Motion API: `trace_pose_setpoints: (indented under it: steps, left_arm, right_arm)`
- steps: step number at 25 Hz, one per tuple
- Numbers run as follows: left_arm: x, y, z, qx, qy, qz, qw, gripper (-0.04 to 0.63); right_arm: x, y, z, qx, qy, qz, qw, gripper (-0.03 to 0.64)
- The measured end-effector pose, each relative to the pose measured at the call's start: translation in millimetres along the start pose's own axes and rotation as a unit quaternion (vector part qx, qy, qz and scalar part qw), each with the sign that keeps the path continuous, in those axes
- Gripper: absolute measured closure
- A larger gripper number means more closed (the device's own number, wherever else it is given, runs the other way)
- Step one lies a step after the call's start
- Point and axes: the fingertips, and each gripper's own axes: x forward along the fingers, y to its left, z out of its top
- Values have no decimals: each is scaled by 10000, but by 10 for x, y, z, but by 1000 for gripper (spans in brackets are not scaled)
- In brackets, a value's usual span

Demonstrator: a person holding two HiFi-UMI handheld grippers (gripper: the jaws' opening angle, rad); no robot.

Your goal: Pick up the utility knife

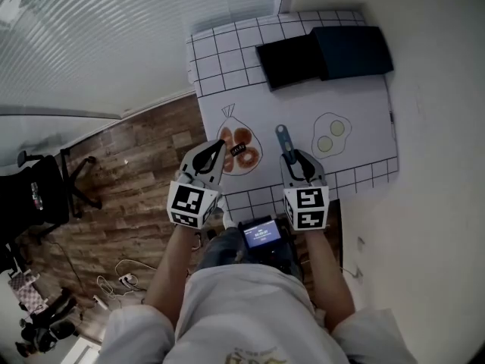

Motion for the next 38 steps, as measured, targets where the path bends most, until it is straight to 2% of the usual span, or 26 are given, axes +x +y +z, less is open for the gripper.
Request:
trace_pose_setpoints:
  steps: [9,14,18,21,26,33,38]
  left_arm:
    - [-214,11,244,-83,-211,212,9995,588]
    - [-238,-41,476,45,-395,199,9990,588]
    - [-222,-107,751,99,-679,85,9976,588]
    - [-205,-156,864,180,-747,-45,9970,588]
    - [-278,-122,1111,-44,-987,-233,9948,588]
    - [-419,-42,1282,100,-1223,-373,9917,588]
    - [-485,-1,1418,122,-1445,-532,9880,588]
  right_arm:
    - [-311,-157,309,-94,-331,-119,9993,477]
    - [-494,-165,530,-89,-578,-139,9982,477]
    - [-605,-193,570,-5,-728,-263,9970,477]
    - [-711,-224,590,102,-812,-407,9958,477]
    - [-979,-247,777,354,-1146,-752,9899,477]
    - [-1205,-214,1007,493,-1477,-1149,9811,477]
    - [-1263,-71,1125,458,-1643,-1266,9772,477]
